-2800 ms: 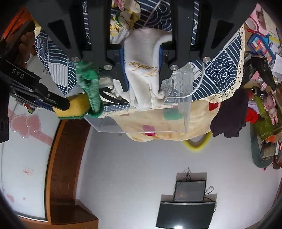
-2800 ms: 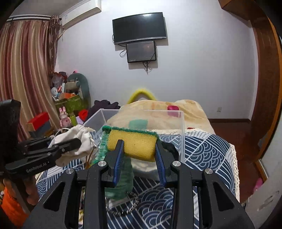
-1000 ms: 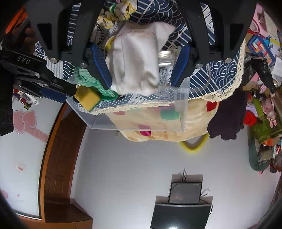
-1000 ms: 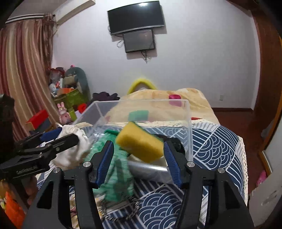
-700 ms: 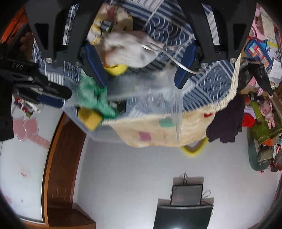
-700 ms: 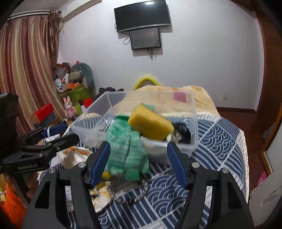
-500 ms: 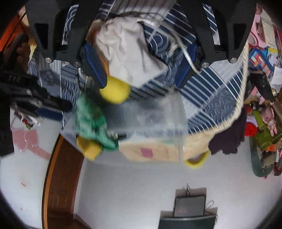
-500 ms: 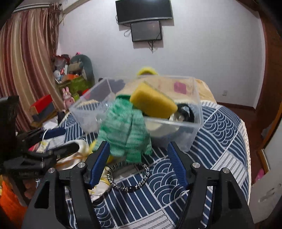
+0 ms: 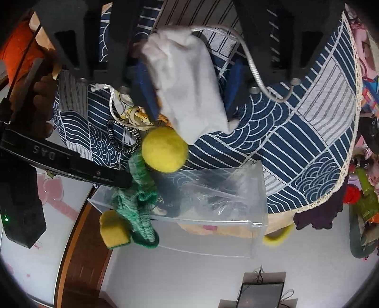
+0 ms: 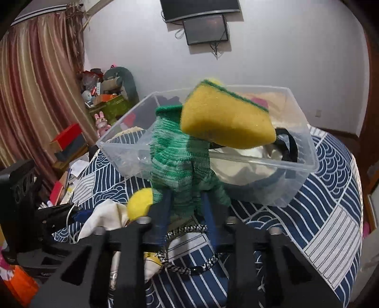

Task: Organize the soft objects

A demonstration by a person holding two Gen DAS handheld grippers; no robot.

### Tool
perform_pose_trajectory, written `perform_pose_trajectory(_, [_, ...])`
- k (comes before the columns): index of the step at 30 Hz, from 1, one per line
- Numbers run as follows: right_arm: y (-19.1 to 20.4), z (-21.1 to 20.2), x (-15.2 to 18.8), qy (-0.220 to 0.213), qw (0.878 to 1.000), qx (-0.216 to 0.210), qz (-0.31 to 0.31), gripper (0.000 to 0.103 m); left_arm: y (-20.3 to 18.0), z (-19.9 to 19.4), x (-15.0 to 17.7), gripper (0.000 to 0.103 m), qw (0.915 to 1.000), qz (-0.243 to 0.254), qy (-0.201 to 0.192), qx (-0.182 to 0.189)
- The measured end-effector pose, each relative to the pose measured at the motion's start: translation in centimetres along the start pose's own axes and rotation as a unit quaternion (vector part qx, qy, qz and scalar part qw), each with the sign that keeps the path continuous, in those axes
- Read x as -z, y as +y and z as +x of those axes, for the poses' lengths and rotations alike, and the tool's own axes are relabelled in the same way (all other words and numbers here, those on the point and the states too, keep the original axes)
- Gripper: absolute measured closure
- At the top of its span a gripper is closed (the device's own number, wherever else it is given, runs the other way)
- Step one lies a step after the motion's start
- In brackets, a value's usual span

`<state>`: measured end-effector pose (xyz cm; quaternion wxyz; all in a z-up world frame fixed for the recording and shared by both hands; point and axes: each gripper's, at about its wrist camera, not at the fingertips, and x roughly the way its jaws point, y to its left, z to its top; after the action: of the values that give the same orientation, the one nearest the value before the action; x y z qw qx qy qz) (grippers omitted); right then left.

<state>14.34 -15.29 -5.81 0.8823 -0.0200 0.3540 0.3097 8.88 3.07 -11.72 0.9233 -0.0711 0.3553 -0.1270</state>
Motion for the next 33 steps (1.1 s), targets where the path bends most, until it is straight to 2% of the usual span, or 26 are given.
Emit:
perform_pose_trajectory(1, [0.2, -0.2, 0.0, -0.002, 1.0, -0.001, -0.006, 0.097, 0.0, -0.2, 0.0, 0.067, 1.0, 0.003, -0.002, -0.001])
perform_pose_trajectory(3, [0.7, -0.8, -0.1, -0.018, 1.0, 0.005, -0.012, 0.097, 0.0, -0.7, -0.1, 0.084, 0.9999, 0.007, -0.008, -0.004])
perform_pose_trajectory(5, [1.0, -1.4, -0.4, -0.029, 0.999, 0.006, -0.018, 0.097, -0.1, -1.3, -0.3, 0.09, 0.9995, 0.013, -0.02, -0.019])
perform_pose_trajectory(8, [1.4, -2.3, -0.5, -0.035, 0.999, 0.02, -0.029, 0.097, 0.4, -2.3, -0.7, 0.092, 0.9985, 0.013, -0.039, -0.036])
perform_pose_trajectory(10, [1.1, -3.2, -0.2, -0.036, 0.998, 0.034, -0.031, 0.087, 0.6, -3.1, -0.9, 0.092, 0.9975, 0.013, -0.052, -0.046])
perform_pose_trajectory(12, [0.7, -3.3, 0.2, -0.031, 0.998, 0.036, -0.028, 0.056, 0.8, -3.4, -1.1, 0.092, 0.9968, 0.013, -0.06, -0.052])
perform_pose_trajectory(14, [0.2, -3.6, 0.9, -0.033, 0.998, 0.045, -0.022, 0.052, 1.3, -3.6, -1.4, 0.092, 0.9966, 0.011, -0.063, -0.051])
perform_pose_trajectory(20, [-0.7, -1.8, 2.6, 0.019, 0.999, 0.036, -0.011, 0.052, 1.2, -4.4, -2.0, 0.092, 0.9952, 0.018, -0.081, -0.051])
perform_pose_trajectory(25, [-0.9, 0.1, 3.2, 0.051, 0.997, 0.055, -0.022, 0.055, 0.6, -4.2, -2.0, 0.092, 0.9954, 0.019, -0.081, -0.047])
perform_pose_trajectory(27, [-1.0, 0.9, 3.3, 0.064, 0.996, 0.066, -0.022, 0.068, 0.6, -4.0, -1.8, 0.092, 0.996, 0.018, -0.076, -0.044])
perform_pose_trajectory(29, [-1.0, 0.9, 3.4, 0.064, 0.995, 0.077, -0.029, 0.072, 0.5, -3.7, -1.6, 0.092, 0.9962, 0.019, -0.072, -0.044])
perform_pose_trajectory(31, [-1.1, 0.8, 3.4, 0.065, 0.994, 0.078, -0.032, 0.08, 0.4, -3.5, -1.5, 0.092, 0.9965, 0.019, -0.069, -0.043])
perform_pose_trajectory(32, [-1.1, 0.8, 3.5, 0.064, 0.994, 0.083, -0.034, 0.09, 0.4, -3.4, -1.5, 0.092, 0.9967, 0.018, -0.067, -0.042])
perform_pose_trajectory(33, [-1.1, 0.8, 3.6, 0.061, 0.994, 0.089, -0.037, 0.094, 0.3, -3.4, -1.5, 0.092, 0.9967, 0.019, -0.067, -0.041])
